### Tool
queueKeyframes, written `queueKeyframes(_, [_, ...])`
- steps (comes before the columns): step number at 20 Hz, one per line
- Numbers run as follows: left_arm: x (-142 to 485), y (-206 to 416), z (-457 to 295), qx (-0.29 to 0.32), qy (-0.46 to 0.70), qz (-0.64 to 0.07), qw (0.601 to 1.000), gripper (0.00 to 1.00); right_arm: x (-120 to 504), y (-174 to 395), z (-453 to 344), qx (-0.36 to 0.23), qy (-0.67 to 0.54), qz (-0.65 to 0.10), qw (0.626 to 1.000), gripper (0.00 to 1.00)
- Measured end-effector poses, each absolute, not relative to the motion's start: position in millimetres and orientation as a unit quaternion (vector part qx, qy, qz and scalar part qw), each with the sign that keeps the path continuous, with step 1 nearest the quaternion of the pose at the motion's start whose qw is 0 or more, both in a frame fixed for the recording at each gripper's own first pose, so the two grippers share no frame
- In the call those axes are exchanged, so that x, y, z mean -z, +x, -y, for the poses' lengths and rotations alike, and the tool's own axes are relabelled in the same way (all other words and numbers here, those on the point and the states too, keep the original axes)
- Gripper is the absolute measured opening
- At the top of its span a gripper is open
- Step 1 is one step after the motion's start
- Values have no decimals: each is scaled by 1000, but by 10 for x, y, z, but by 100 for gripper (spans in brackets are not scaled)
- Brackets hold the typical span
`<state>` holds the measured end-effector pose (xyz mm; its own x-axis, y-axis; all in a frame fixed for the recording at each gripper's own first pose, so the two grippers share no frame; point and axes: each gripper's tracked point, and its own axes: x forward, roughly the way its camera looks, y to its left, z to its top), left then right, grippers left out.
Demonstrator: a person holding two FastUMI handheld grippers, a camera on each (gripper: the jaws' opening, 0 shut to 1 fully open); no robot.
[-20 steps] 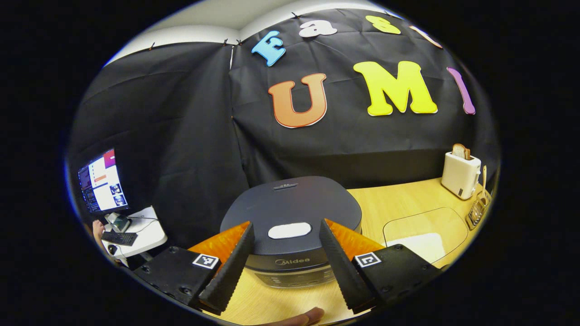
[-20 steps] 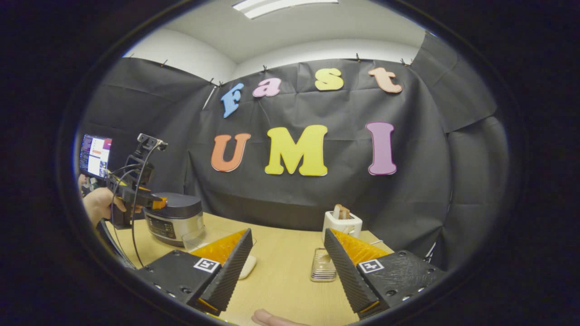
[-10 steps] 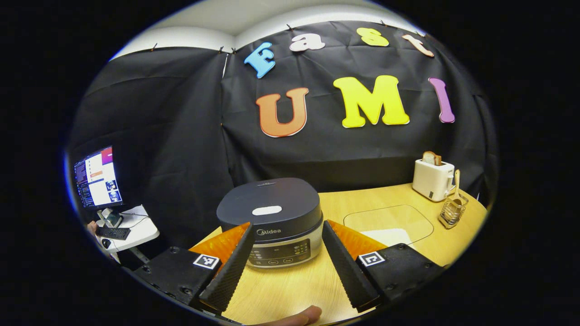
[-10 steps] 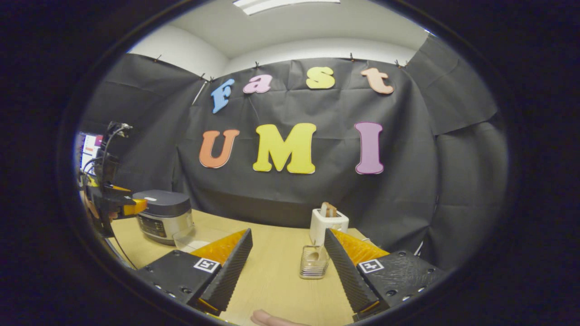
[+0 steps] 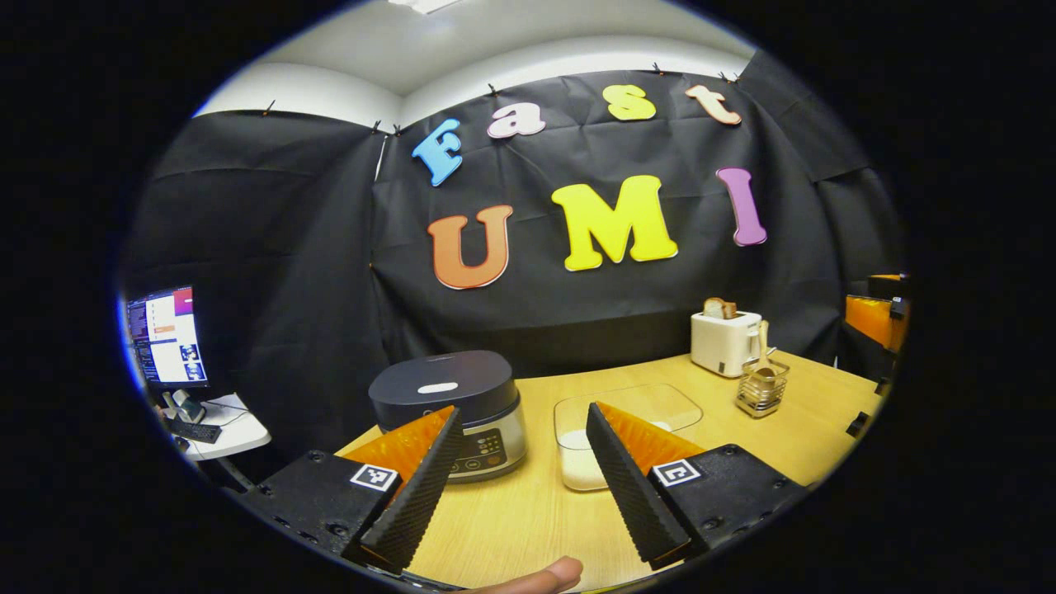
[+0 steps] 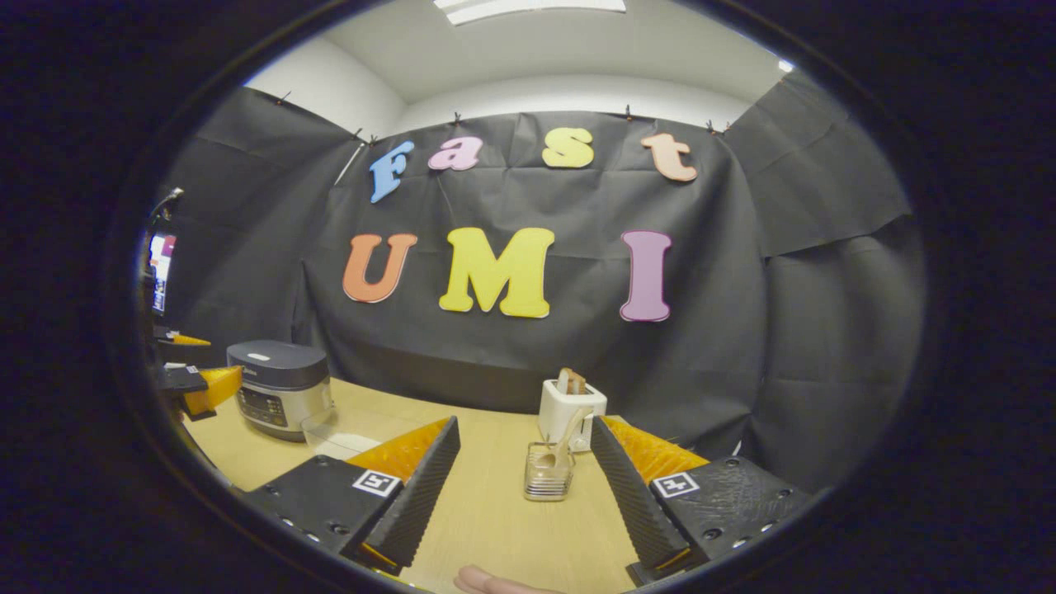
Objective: Close the left gripper, press the button to open the rice cooker; take a wooden spoon from the chopstick holder with the right hand, scoop a spoonful of rice and pour it into the rice cooker, then put the wooden spoon back into the chopstick holder.
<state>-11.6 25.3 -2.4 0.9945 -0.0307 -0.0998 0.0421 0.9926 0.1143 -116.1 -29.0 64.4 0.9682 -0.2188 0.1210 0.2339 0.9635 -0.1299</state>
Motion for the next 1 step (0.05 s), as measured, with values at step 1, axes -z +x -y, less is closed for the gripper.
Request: queueKeyframes(1, [-46,-159,-215,25,54,-34,998,98,-645,-1201,319,121,-74,56,988,95])
